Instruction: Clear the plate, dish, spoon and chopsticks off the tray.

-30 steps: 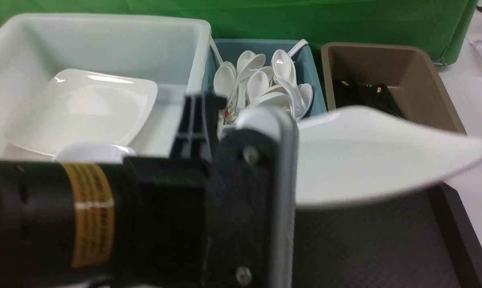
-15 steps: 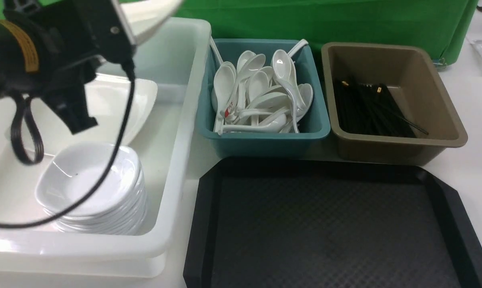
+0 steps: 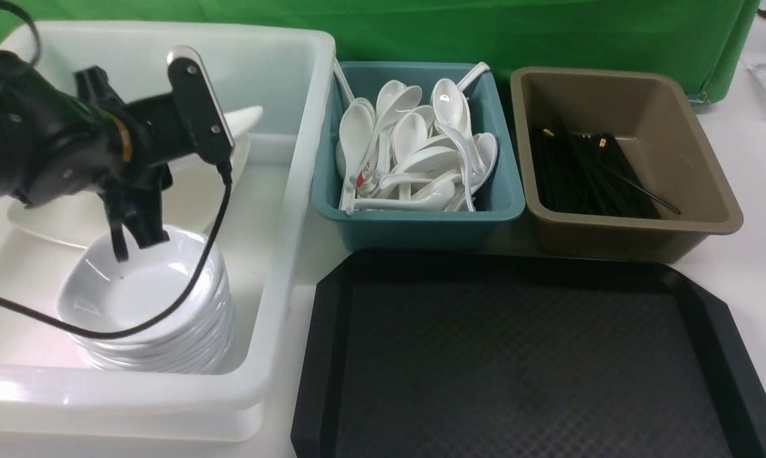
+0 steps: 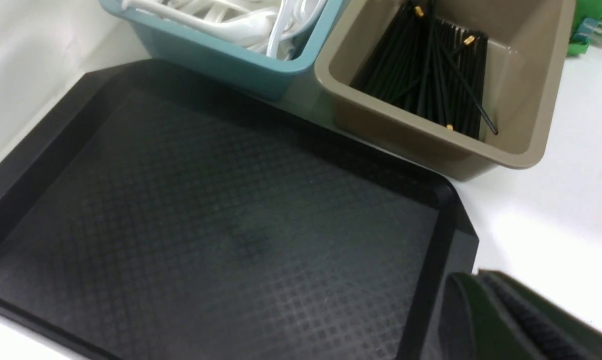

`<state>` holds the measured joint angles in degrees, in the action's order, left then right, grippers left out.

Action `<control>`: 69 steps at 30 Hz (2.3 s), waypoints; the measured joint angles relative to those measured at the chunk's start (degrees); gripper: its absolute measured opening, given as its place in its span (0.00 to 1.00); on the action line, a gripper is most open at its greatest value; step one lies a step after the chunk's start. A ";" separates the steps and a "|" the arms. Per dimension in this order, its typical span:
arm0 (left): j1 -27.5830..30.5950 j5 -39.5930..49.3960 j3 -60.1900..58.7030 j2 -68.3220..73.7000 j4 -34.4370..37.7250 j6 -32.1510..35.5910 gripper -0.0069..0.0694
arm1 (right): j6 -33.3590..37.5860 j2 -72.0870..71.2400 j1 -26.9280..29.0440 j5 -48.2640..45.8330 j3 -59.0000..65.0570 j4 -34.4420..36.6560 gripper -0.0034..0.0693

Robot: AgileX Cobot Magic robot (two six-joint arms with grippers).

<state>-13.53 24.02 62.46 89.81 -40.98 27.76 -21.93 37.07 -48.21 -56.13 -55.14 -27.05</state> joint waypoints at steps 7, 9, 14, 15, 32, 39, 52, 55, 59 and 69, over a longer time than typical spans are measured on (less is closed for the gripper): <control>0.00 -0.59 0.23 4.65 -1.42 -0.64 0.13 | 0.64 0.00 0.00 -0.36 0.00 1.87 0.08; 0.00 -0.67 0.46 5.31 -1.73 -1.21 0.12 | 0.79 0.00 0.00 -0.39 0.00 2.50 0.08; 0.00 -0.91 0.57 6.73 -3.20 -4.67 0.12 | 1.53 0.00 0.00 -0.79 0.00 3.96 0.08; 0.00 -0.91 0.66 6.90 -3.32 -5.47 0.12 | 1.71 0.00 0.00 -0.84 0.00 4.23 0.08; 0.00 -0.83 1.73 7.08 -1.60 -8.62 0.37 | 3.10 0.00 0.00 -4.46 0.00 6.40 0.09; 0.00 -0.75 1.83 6.51 0.98 -8.62 0.60 | 3.16 0.00 0.00 -4.86 0.00 7.01 0.10; -2.98 -1.17 1.76 -11.90 28.51 -10.19 0.40 | 3.21 0.00 0.00 -4.86 0.00 7.88 0.10; -5.25 -1.72 -0.16 -20.25 39.75 -7.52 0.21 | 3.21 0.00 0.00 -4.86 0.00 7.88 0.10; -9.43 -7.80 -11.64 -35.90 53.56 -2.14 0.11 | 2.48 0.00 0.00 -4.65 0.00 7.88 0.11; -11.68 -22.87 -39.10 -65.92 59.52 -1.11 0.10 | 1.45 0.00 0.00 -2.09 0.00 7.65 0.07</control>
<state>-25.21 1.15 23.35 23.89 18.54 26.65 -20.48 37.07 -48.21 -58.22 -55.14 -19.39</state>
